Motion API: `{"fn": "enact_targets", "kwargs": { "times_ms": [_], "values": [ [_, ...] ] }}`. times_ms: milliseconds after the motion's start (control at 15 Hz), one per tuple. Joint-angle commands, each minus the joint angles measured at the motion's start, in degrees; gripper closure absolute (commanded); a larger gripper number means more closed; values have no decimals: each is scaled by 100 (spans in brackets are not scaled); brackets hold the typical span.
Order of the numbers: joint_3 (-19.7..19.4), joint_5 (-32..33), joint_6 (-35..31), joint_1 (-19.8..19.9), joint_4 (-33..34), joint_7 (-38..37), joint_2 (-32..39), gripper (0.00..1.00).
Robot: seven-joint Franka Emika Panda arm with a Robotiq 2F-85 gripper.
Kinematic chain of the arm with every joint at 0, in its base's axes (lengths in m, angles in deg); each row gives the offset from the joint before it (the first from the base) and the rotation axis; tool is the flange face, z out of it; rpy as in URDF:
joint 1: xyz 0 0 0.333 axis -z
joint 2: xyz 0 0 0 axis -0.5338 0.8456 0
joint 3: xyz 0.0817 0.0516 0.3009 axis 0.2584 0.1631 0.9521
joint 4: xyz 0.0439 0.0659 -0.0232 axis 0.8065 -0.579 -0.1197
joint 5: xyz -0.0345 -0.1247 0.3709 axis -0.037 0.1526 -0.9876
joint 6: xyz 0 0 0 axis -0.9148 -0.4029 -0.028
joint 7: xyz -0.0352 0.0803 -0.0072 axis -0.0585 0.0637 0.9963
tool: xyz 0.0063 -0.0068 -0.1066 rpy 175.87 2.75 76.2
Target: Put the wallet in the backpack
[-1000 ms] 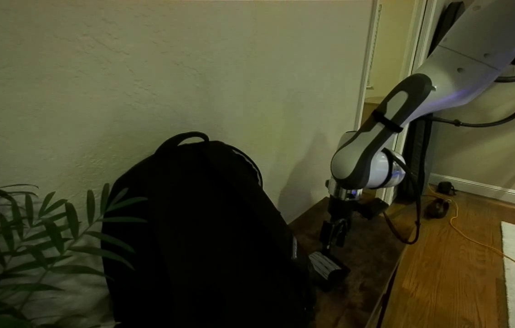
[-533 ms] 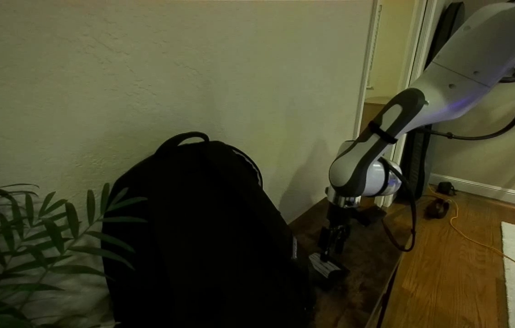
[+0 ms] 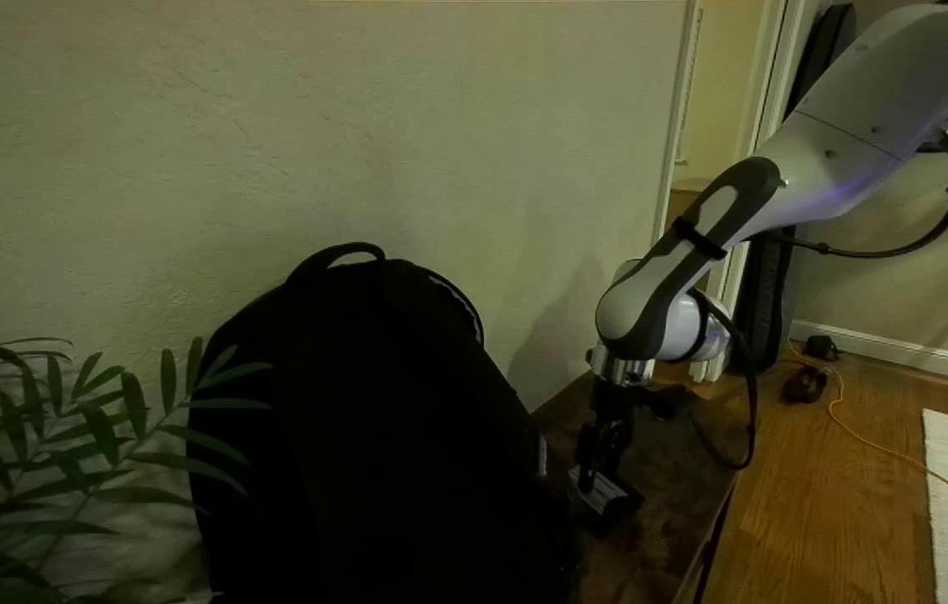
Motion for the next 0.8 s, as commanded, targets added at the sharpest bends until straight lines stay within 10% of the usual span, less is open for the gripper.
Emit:
{"fn": "enact_targets", "kwargs": {
  "times_ms": [0,733],
  "values": [
    [92,-136,289,127,-101,218,-43,0],
    [89,-352,568,196,-85,358,-108,69]
  ]
}}
